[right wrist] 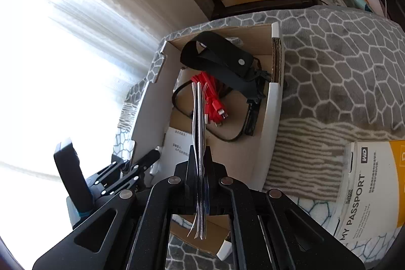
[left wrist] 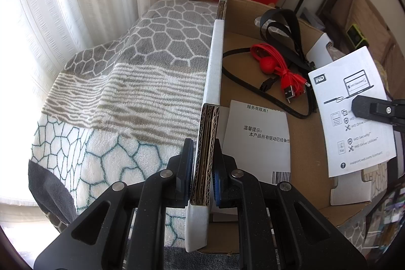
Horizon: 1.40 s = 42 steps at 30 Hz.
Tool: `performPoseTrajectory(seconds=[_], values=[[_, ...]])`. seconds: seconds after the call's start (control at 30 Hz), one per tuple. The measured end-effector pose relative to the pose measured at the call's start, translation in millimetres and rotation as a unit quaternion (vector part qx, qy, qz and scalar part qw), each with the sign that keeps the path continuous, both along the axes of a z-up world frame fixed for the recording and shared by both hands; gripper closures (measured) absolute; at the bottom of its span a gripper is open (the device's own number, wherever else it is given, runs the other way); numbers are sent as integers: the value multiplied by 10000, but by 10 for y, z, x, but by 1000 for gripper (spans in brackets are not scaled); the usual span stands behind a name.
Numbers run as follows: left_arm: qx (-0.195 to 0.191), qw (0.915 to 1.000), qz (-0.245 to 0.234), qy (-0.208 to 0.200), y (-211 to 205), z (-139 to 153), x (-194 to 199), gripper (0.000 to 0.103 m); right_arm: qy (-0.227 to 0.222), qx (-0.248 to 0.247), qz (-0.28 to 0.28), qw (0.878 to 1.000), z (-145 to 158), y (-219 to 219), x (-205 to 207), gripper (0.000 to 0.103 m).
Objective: Organize objects
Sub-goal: 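Lift the WD booklet with the right tool and carry it over the box, then lower the WD booklet into the box and open the right tool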
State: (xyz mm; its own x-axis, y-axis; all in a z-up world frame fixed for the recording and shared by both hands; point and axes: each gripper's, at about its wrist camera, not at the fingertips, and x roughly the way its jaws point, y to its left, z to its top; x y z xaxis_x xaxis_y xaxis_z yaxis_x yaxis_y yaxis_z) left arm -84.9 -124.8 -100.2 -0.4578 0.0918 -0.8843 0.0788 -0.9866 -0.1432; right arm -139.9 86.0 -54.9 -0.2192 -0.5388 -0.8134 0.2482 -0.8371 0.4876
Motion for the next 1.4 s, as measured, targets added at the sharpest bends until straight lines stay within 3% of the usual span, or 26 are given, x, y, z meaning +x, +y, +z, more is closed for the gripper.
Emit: performPoseTrajectory(seconds=[0.37, 0.6, 0.83, 1.17, 1.4], values=[[-3, 10000, 0, 3, 2, 0, -1, 91, -41, 563, 41, 9984, -224, -218, 118, 97], [9, 10000, 3, 2, 6, 2, 0, 91, 54, 1084, 219, 9939, -166, -238, 181, 95], [0, 10000, 17, 7, 11, 2, 2, 91, -227, 792, 161, 9965, -174, -142, 178, 98], [-5, 10000, 11, 5, 21, 2, 1, 91, -612, -286, -835, 9942, -258, 84, 105, 100], [-10, 10000, 14, 2, 23, 7, 2, 91, -721, 141, -516, 9960, -297, 4, 113, 93]])
